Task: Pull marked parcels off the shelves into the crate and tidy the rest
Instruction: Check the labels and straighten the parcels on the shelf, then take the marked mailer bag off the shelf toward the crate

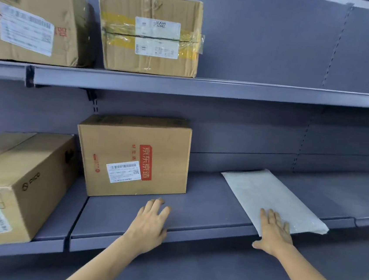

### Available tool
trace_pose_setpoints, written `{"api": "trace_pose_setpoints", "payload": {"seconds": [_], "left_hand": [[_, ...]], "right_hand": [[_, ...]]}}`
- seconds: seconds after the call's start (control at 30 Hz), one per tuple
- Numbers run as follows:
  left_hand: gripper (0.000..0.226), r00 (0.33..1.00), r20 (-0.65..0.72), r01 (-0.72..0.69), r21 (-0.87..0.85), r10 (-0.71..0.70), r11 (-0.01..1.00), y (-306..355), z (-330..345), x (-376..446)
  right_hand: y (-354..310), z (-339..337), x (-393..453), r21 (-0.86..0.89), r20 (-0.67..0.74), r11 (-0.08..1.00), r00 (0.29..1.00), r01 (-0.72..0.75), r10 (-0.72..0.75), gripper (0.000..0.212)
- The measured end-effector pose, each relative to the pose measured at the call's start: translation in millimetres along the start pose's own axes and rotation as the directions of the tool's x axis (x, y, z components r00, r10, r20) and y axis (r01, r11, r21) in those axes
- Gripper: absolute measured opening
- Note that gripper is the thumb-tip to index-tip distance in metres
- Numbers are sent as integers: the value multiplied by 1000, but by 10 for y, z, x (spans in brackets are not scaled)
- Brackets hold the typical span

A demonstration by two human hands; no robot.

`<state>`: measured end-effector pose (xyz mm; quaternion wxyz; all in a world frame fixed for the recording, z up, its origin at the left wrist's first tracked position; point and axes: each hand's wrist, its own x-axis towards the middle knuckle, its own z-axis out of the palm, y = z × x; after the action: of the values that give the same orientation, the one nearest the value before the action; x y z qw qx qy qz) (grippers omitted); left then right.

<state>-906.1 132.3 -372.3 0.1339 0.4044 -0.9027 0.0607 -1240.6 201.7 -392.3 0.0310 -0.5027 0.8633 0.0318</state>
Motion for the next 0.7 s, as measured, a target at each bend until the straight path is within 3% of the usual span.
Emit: {"api": "trace_pose_setpoints", "payload": {"seconds": [0.17,0.37,0.53,0.7], "left_hand": [[52,995,61,84,12,-85,996,44,-13,17],[52,983,101,150,18,-151,989,65,147,-13],[63,988,109,108,28,-111,994,38,296,-84],[73,987,107,114,60,-120,992,107,341,33]], "right_hand": [[-57,52,168,-138,-9,990,1000,11,-12,90],[-21,156,261,-315,-45,943,990,110,-130,78],[234,125,200,-293,-103,916,944,273,-314,74],[301,153,212,-174,-184,915,901,364,-393,69]]}}
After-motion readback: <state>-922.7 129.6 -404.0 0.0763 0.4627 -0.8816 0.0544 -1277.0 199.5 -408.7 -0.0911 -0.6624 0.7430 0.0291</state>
